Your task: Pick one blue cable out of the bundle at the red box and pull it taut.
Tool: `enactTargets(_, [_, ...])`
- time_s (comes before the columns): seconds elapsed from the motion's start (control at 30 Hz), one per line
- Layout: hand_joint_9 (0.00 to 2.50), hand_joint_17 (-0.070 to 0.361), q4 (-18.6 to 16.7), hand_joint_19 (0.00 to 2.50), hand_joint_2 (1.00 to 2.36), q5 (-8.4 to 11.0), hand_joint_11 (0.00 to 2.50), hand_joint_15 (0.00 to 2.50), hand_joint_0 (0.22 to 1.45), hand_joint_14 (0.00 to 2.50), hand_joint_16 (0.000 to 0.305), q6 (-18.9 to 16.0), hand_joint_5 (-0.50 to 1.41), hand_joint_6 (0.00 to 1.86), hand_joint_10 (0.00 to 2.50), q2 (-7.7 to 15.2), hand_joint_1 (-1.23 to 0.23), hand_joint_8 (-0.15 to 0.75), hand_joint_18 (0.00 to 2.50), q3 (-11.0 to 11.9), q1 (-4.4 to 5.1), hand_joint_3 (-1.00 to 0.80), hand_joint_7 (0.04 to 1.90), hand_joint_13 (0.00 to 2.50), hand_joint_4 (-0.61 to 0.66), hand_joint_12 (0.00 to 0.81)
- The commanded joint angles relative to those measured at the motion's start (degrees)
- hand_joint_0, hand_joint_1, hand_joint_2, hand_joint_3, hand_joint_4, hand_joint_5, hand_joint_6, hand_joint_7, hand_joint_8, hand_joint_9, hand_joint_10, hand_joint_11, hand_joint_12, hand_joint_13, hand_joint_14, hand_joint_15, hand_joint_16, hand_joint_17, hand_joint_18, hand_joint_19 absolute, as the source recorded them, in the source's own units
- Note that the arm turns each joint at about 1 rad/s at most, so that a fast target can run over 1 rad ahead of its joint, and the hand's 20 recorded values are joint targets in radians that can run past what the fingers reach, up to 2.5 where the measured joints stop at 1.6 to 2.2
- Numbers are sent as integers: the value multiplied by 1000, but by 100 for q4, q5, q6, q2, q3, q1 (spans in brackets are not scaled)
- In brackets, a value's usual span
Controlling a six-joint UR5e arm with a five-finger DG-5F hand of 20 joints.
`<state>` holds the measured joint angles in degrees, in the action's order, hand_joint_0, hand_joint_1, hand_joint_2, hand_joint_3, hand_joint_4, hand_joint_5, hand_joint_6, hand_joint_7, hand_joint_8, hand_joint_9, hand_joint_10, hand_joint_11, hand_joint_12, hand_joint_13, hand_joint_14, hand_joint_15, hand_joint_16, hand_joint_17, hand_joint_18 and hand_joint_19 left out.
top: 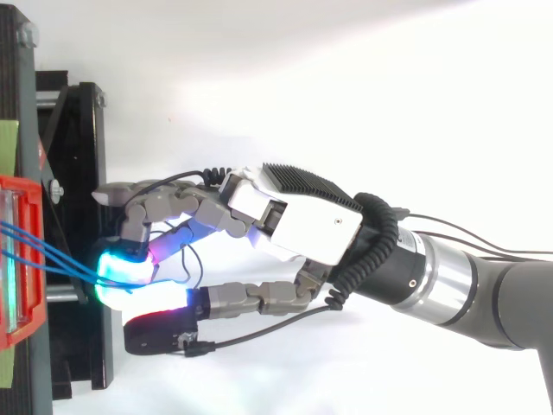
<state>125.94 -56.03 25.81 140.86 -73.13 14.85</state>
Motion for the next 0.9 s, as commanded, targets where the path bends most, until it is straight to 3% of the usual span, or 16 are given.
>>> enactTargets(0.0, [910,116,10,124,1020,22,694,89,565,4,51,-41,-145,835,17,-23,-664,388,336,0,0,-53,1152,388,237,424])
enactTargets(0.13, [891,108,62,133,1024,31,716,95,571,3,48,-173,-153,837,17,-120,-751,365,327,0,9,-62,1213,375,261,401])
enactTargets(0.4, [861,110,607,122,1022,31,728,88,593,2,49,-357,-164,842,19,-357,-823,358,337,0,9,-115,1153,375,251,403])
enactTargets(0.87, [759,112,1275,42,1011,57,707,51,668,0,50,-823,-188,847,20,-551,-949,332,349,0,0,-360,1105,352,190,403])
